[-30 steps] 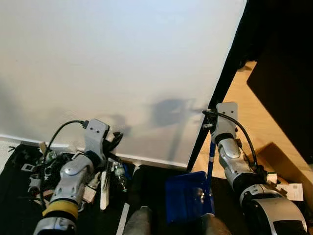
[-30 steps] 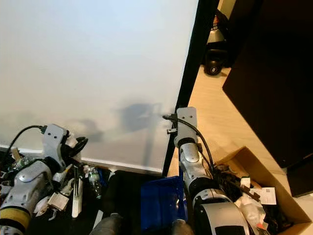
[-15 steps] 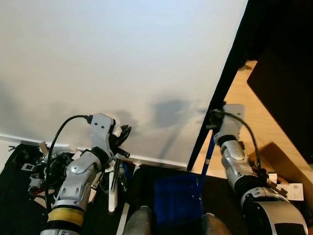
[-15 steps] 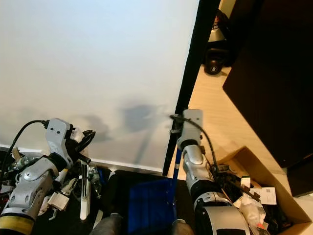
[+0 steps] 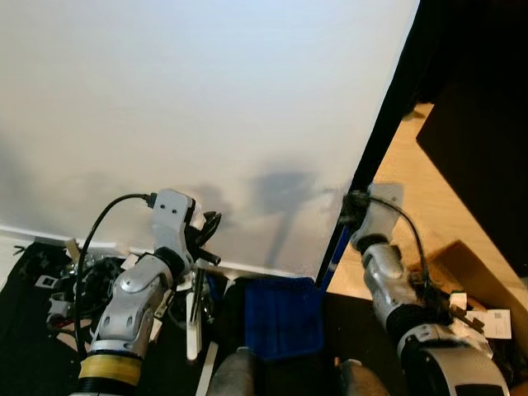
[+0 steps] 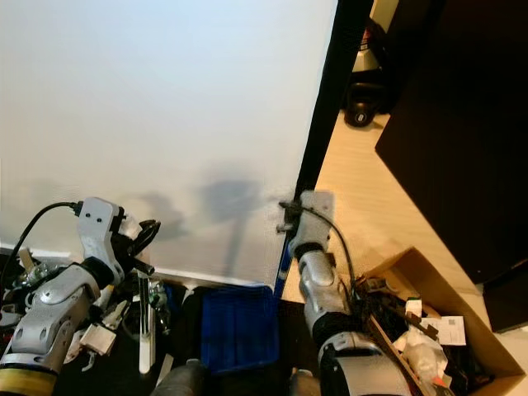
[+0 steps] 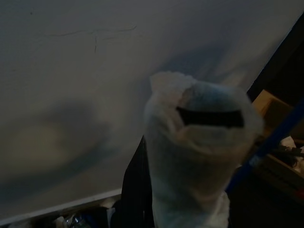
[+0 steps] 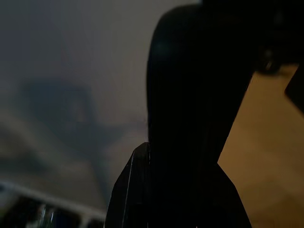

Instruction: Sweep floor

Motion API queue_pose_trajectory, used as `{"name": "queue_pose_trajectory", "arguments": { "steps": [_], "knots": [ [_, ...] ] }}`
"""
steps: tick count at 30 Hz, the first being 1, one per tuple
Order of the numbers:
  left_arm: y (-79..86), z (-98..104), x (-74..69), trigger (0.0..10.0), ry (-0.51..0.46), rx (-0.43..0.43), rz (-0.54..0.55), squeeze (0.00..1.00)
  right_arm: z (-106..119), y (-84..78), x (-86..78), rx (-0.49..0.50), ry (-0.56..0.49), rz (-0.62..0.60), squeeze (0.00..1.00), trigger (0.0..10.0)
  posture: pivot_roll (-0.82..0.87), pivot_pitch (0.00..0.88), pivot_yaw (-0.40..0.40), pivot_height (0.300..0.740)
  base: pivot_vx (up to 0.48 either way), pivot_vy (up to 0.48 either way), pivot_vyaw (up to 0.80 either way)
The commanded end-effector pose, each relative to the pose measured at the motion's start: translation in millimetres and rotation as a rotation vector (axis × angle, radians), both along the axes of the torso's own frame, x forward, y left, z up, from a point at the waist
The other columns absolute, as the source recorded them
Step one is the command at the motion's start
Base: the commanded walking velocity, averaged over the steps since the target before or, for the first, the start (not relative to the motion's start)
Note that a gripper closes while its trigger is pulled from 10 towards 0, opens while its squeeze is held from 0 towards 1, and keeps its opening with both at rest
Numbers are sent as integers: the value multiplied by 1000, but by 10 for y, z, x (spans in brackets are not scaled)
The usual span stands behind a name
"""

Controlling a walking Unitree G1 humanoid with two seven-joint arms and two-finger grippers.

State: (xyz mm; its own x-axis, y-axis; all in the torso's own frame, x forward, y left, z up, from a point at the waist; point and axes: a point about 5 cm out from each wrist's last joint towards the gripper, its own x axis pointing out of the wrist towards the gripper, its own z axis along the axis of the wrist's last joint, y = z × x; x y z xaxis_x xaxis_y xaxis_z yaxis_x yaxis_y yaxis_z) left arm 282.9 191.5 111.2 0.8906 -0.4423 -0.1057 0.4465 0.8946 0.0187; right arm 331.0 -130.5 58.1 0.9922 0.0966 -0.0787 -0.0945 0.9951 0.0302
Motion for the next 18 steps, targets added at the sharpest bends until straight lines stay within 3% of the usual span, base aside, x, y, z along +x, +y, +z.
{"name": "queue_pose_trajectory", "arguments": {
  "steps": [1,9,14,18],
  "knots": [
    [-19,-14,-39,10000,14,-9,4,0,-48,-14,-25,-14,27,-16,0,10000,164,139,17,740,0,0,0],
    [-22,-29,-48,10000,25,-5,4,0,12,-115,-3,-64,-20,-61,0,10000,160,145,22,740,0,0,0],
    [-20,-19,-40,10000,28,-5,3,0,189,-173,51,-42,-125,-89,0,10000,154,148,26,740,0,0,0],
    [-40,-32,-38,10000,38,2,-7,0,144,-206,40,-35,-95,-111,0,10000,156,149,31,740,0,0,0]
  ]
}}
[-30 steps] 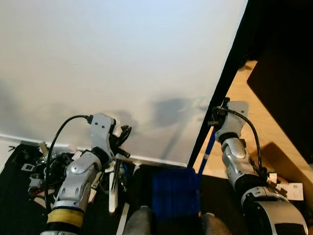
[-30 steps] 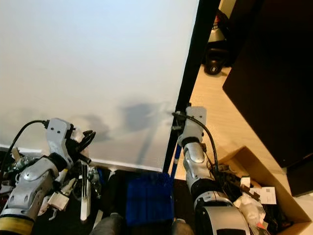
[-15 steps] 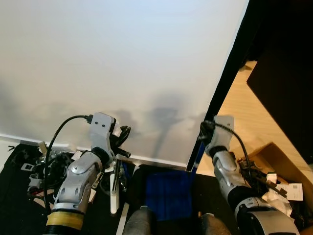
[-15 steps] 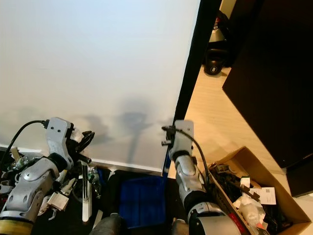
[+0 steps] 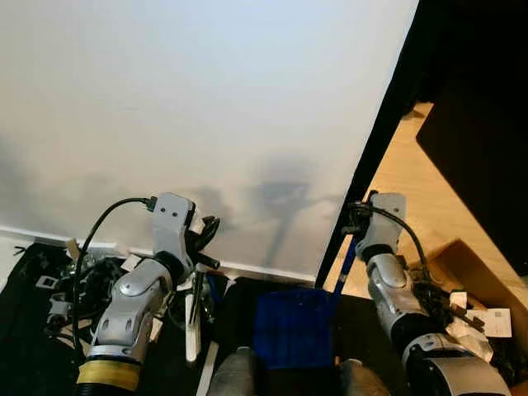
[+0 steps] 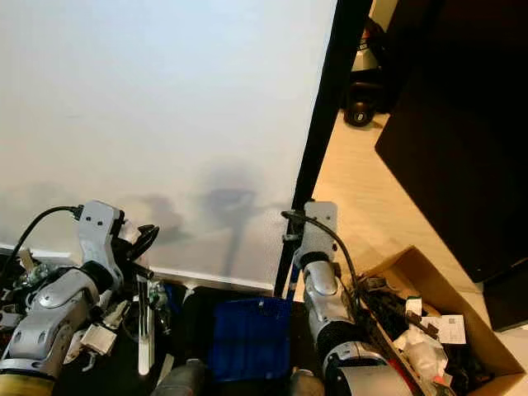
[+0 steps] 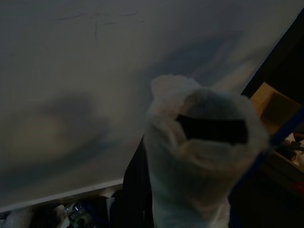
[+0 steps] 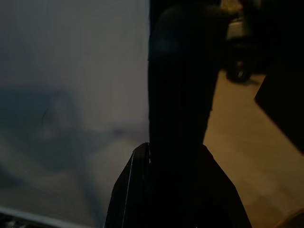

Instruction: Sweep floor

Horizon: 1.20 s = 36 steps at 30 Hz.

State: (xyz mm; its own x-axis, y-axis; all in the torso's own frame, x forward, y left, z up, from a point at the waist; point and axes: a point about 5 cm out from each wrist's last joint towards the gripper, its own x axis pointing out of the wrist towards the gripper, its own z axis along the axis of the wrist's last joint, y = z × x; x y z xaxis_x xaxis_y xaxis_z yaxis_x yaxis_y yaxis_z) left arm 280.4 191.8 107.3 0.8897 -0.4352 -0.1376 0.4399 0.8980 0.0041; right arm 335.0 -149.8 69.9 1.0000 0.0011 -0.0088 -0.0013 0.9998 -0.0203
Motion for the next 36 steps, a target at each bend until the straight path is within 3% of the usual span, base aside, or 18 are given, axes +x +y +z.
{"name": "queue_pose_trajectory", "arguments": {
  "steps": [1,11,20,21,23,24,28,29,30,31,36],
  "knots": [
    [-45,10,-9,10000,2,1,-16,0,22,-22,0,21,-21,-26,0,10000,159,149,32,740,0,0,0],
    [-37,26,10,10000,0,2,-17,0,-116,40,-69,-6,39,-1,0,10000,161,148,33,740,0,0,0],
    [-36,17,-6,10000,5,-2,-14,0,-205,77,-132,-90,68,40,16,10000,158,149,34,740,0,0,0],
    [-36,16,-4,10000,5,-2,-14,0,-209,78,-130,-90,74,44,714,10000,157,149,34,740,0,0,0],
    [-36,16,-2,10000,6,-2,-14,0,-212,78,-129,-88,78,46,714,10000,157,148,33,740,0,0,0],
    [-38,17,1,10000,5,-2,-15,0,-226,83,-128,-76,95,55,1000,10000,157,148,33,740,0,0,0],
    [-44,23,5,10000,2,-3,-16,0,-299,67,-115,-70,198,44,1000,10000,157,148,30,740,0,0,0],
    [-41,23,3,10000,2,-4,-15,0,-293,65,-104,-63,210,54,463,10000,154,149,28,740,0,0,0],
    [-40,23,1,10000,2,-5,-14,0,-285,62,-91,-71,222,67,463,10000,154,149,28,740,0,0,0],
    [-37,22,-2,10000,3,-5,-13,0,-249,59,-70,-72,211,80,0,10000,151,150,27,740,0,0,0],
    [-47,13,1,10000,6,-7,-15,0,-23,-22,48,-100,156,103,0,10000,136,149,25,740,0,0,0]
  ]
}}
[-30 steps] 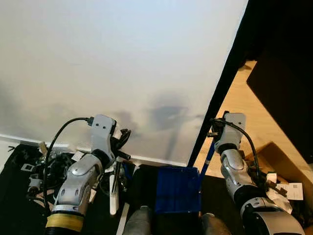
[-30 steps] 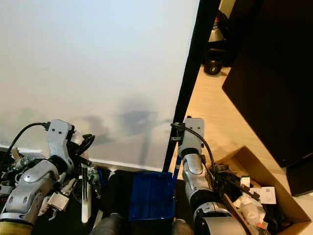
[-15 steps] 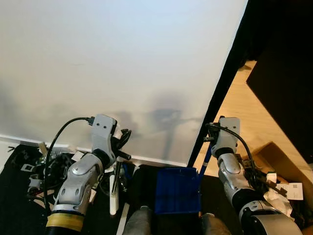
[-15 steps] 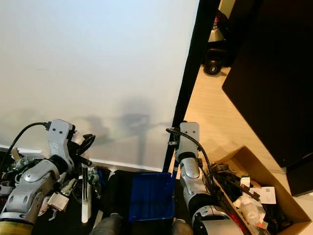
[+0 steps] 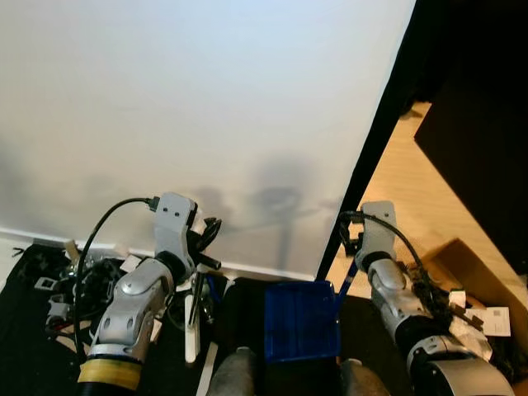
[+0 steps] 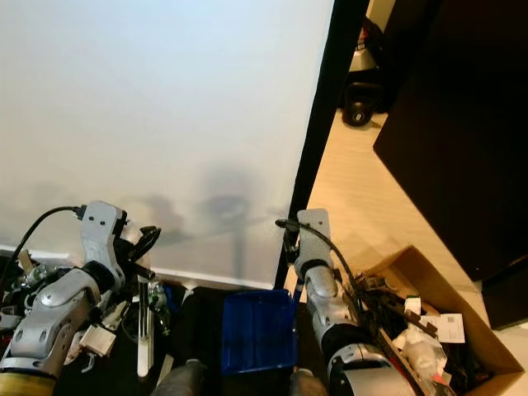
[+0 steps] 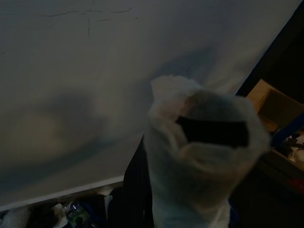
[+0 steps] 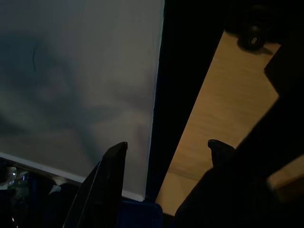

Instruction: Sweep floor

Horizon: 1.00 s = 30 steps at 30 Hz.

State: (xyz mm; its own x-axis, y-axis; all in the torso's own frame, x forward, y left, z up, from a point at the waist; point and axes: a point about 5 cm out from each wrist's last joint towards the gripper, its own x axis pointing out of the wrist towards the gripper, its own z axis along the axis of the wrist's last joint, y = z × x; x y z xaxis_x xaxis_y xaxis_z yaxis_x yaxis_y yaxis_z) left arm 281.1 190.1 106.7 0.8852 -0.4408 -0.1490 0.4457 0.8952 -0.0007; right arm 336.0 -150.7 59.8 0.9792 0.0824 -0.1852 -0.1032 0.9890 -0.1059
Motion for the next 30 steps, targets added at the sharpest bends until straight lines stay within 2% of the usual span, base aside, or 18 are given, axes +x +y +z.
{"name": "queue_pose_trajectory", "arguments": {
  "steps": [1,4,6,10,11,14,20,23,28,30],
  "knots": [
    [-36,17,-2,10000,-6,-8,-9,0,130,-35,61,-10,-28,17,0,10000,136,149,25,740,0,0,0],
    [-49,21,9,10000,-8,-9,-12,0,250,-89,110,-39,-47,33,0,10000,136,149,25,740,0,0,0],
    [-58,18,7,10000,-9,-10,-15,0,416,-167,155,-56,-66,44,0,10000,123,150,18,740,0,0,0],
    [-59,14,1,10000,-7,-12,-15,0,488,-200,143,-60,-32,64,0,10000,117,150,10,740,0,0,0],
    [-59,14,1,10000,-7,-12,-15,0,488,-200,143,-60,-32,64,0,10000,117,150,10,740,0,0,0],
    [-66,1,-10,10000,-6,-15,-14,0,478,-207,21,-38,68,106,0,10000,106,150,-1,740,0,0,0],
    [-77,-8,-15,10000,-6,-18,-13,0,412,-241,-91,-43,139,135,0,10000,94,149,-14,740,0,0,0],
    [-86,-22,-18,10000,-5,-21,-11,0,339,-394,-218,-42,215,102,0,10000,85,149,-22,740,0,0,0],
    [-88,-29,-22,10000,-4,-22,-10,0,325,-484,-274,-3,253,54,0,10000,77,149,-29,740,0,0,0],
    [-90,-35,-21,10000,-3,-22,-10,0,277,-558,-356,26,310,11,0,10000,74,149,-31,740,0,0,0]
  ]
}}
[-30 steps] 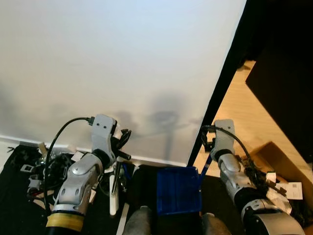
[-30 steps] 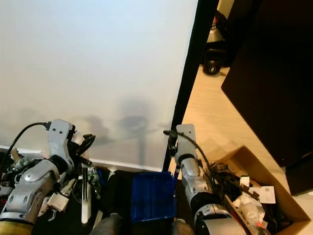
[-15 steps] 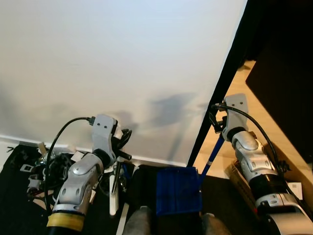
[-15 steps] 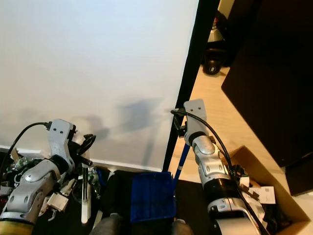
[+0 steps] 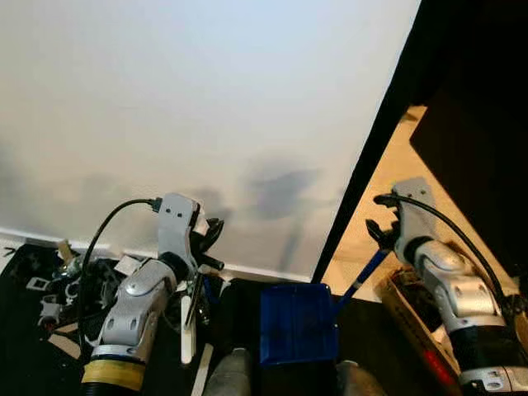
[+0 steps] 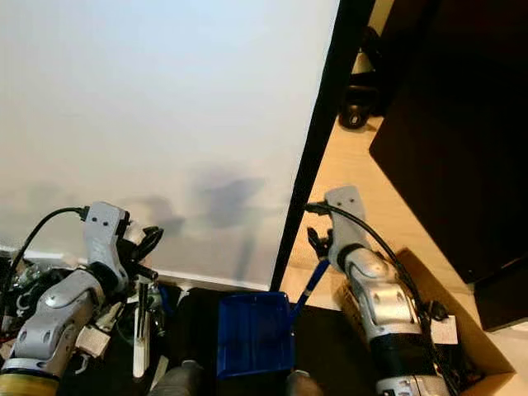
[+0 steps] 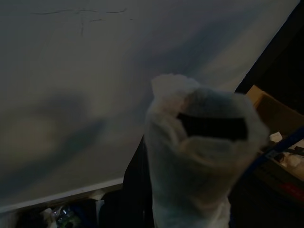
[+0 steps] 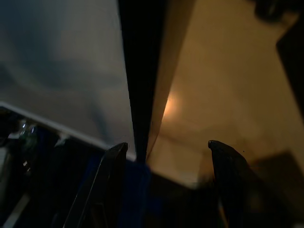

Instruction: Sweep floor

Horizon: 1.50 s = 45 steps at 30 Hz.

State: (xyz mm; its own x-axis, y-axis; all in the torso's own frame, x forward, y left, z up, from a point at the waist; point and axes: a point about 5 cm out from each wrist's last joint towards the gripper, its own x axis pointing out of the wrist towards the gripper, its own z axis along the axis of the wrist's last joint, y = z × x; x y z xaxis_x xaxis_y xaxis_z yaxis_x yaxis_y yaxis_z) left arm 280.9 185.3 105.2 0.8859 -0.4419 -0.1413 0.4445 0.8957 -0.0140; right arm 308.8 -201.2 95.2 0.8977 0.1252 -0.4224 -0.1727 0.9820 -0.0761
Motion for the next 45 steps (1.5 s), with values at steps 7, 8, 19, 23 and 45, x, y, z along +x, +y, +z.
{"name": "queue_pose_trajectory", "arguments": {
  "steps": [7,8,19,23,45],
  "knots": [
    [-60,-31,-20,10000,-1,-11,-11,0,-292,-169,-215,104,149,-171,0,10000,72,150,-37,740,0,0,0],
    [-60,-31,-22,10000,-1,-12,-10,0,-281,-167,-215,102,141,-178,0,10000,75,152,-35,740,0,0,0],
    [-48,-27,-17,10000,-2,-8,-6,0,-100,-142,-141,124,88,-147,0,10000,76,152,-36,740,0,0,0],
    [-47,-33,-22,10000,-1,-6,-6,0,-58,-122,-126,136,87,-136,0,9333,76,155,-38,740,0,0,0],
    [197,-86,-47,10000,50,69,149,0,14,41,-139,168,21,-105,0,0,94,163,-13,740,0,0,0]
  ]
}}
